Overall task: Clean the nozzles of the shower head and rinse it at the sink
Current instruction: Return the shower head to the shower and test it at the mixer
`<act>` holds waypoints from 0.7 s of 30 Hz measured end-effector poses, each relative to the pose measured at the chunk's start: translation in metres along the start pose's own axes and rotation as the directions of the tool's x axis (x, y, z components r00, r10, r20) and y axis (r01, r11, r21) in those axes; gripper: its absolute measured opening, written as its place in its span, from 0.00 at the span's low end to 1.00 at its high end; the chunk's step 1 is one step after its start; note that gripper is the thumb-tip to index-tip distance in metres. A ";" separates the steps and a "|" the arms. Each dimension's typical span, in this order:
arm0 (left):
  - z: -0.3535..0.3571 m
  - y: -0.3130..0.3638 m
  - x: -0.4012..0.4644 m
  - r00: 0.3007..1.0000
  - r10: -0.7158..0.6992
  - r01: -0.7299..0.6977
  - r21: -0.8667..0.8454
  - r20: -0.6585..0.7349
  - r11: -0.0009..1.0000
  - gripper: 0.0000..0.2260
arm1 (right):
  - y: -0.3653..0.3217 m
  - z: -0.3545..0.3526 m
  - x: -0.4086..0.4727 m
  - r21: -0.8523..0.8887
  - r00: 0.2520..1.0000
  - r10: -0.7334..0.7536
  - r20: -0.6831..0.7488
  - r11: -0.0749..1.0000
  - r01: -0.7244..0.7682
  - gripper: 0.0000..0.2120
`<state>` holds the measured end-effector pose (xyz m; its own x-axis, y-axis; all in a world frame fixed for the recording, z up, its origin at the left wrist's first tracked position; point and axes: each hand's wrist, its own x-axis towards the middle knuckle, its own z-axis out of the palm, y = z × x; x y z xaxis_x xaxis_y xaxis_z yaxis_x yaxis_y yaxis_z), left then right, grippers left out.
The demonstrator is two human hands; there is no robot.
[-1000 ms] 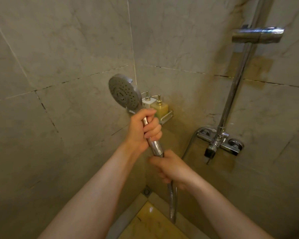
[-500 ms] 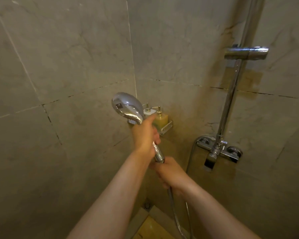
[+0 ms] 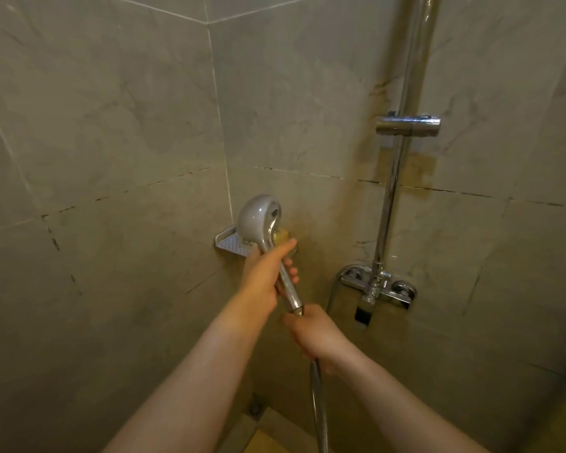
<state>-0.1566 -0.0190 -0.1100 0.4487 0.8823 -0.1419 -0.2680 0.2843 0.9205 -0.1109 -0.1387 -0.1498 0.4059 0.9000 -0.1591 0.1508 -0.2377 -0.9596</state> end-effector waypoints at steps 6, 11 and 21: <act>-0.003 -0.011 -0.002 0.987 -0.088 0.071 -0.123 -0.136 0.990 0.13 | 0.005 0.011 -0.006 -0.020 0.992 0.081 0.095 0.997 -0.079 0.09; -0.027 -0.001 -0.008 0.850 -0.038 0.270 -0.373 0.525 0.888 0.21 | 0.000 0.009 -0.021 0.409 0.904 0.056 0.425 0.879 -0.246 0.18; -0.029 -0.003 -0.015 0.991 -0.109 0.106 0.043 0.083 0.993 0.12 | 0.007 0.010 -0.002 -0.167 0.997 -0.061 -0.043 0.984 0.053 0.11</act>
<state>-0.1866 -0.0221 -0.1213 0.5443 0.8120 -0.2106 -0.1819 0.3593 0.9153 -0.1201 -0.1387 -0.1584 0.4345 0.8962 -0.0898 0.3210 -0.2472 -0.9142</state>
